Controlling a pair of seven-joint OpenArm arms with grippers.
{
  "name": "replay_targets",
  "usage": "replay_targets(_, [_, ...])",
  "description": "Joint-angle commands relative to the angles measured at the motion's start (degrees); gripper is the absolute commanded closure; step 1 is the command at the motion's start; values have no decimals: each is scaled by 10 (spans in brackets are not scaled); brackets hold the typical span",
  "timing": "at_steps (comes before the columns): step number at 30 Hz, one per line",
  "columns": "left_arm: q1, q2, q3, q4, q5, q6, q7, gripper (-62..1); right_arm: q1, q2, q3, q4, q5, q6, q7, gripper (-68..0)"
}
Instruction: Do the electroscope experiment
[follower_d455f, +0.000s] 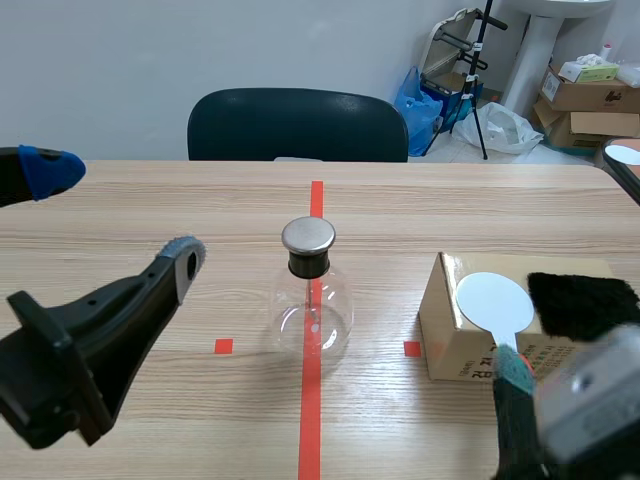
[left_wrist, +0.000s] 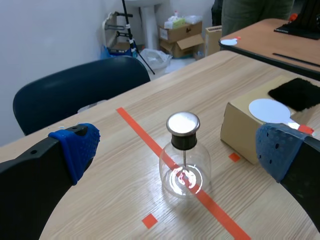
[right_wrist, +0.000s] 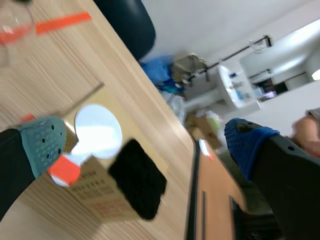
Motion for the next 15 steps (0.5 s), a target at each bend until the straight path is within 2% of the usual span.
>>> replay_targets(1, [2, 0, 1, 0, -4, 0, -3, -623, 7, 18, 9, 21, 38, 27, -1, -679])
replay_targets(6, [2, 0, 1, 0, -3, 1, 0, -623, 45, 56, 25, 64, 176, 153, -35, -679])
replay_targets(11, [2, 0, 1, 0, -3, 1, -1, -623, 103, 74, 47, 64, 282, 271, -110, -679])
replay_targets(15, [2, 0, 1, 0, -3, 1, -1, -623, 130, 78, 82, 64, 354, 370, -115, -679])
